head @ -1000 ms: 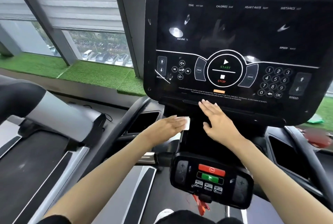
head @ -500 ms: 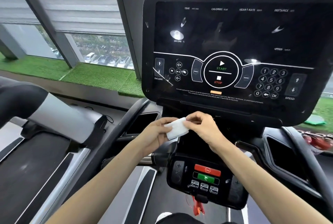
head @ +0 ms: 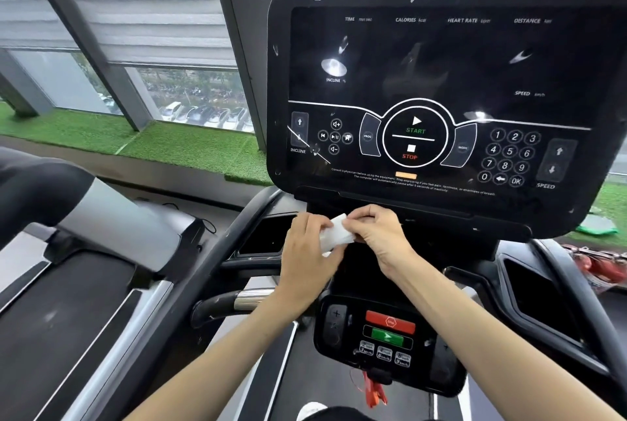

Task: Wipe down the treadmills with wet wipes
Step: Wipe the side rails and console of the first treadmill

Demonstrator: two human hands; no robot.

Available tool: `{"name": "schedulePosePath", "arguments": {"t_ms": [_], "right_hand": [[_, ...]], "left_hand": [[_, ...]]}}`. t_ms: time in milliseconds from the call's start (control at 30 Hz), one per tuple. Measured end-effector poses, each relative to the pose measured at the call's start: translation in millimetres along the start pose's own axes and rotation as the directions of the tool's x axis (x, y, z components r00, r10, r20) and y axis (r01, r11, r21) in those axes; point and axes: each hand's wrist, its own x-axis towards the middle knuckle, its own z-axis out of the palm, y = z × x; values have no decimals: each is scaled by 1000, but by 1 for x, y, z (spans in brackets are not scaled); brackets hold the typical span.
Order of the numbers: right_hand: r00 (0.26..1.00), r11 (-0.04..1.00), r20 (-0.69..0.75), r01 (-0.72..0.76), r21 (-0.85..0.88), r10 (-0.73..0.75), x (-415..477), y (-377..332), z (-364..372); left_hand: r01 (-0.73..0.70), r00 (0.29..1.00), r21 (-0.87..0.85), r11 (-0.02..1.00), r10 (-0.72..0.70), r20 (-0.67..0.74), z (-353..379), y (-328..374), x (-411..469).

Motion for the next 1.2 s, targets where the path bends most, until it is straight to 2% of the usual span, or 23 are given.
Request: {"name": "schedulePosePath", "arguments": {"t_ms": [67,100,133,200,233,300,333,367,400,500,600,667,733,767,833,933,1000,1100,1167,1200], "right_hand": [[1000,1000,-3,11,-4,-11,0,-1,-1],[1000,999,6,26,-22,-26,1,0,-2],[998,995,10,59,-75,-59,1,1,-5],[976,923,-8,201,-327,-216,2,5,-13],[942,826,-16,287,-485,-336,2,8,-19],[819,544,32,409,-733,-573,1,15,-31],[771,420,85,432,-799,-631,3,18,-37],[754,330,134,431,-840,-643,5,22,-43],[772,285,173,419,-862,-612,7,24,-46],[826,276,218,404,-872,-520,8,27,-50],[801,207,272,435,-876,-533,10,30,-53],[802,190,287,439,-878,-523,12,31,-56],[806,202,287,441,-874,-518,12,29,-58],[801,208,287,448,-870,-525,12,28,-59],[794,217,297,466,-858,-530,12,27,-60],[783,228,288,474,-851,-552,10,29,-58],[774,220,284,473,-853,-565,9,31,-57],[780,203,313,483,-852,-542,11,30,-60],[788,216,342,503,-837,-512,13,27,-65],[796,244,345,510,-825,-498,13,26,-68]], "left_hand": [[-78,996,44,996,79,-33,3,1,1],[-64,998,38,997,65,-16,3,0,2],[-4,1000,15,1000,4,-6,3,-5,5],[199,976,-84,976,-205,-76,-1,-16,18],[308,934,-144,941,-328,-143,-6,-22,27],[453,822,-219,864,-500,-272,-14,-31,45],[483,787,-234,844,-535,-307,-14,-33,53],[499,770,-247,830,-556,-312,-11,-33,60],[511,768,-263,819,-572,-288,-5,-31,66],[486,807,-269,831,-546,-227,23,-17,69],[319,917,-199,927,-355,-180,49,6,59],[231,969,-210,950,-243,-35,54,19,56],[245,968,-266,932,-222,117,46,20,58],[281,957,-280,918,-248,149,37,15,59],[349,937,-288,892,-339,84,15,-4,55],[458,852,-264,849,-504,-143,-18,-34,50],[529,804,-246,812,-573,-162,-18,-41,58],[491,843,-194,849,-519,-139,9,-18,66],[370,917,-129,920,-384,-104,39,8,61],[307,949,-96,947,-311,-39,53,23,57]]}}
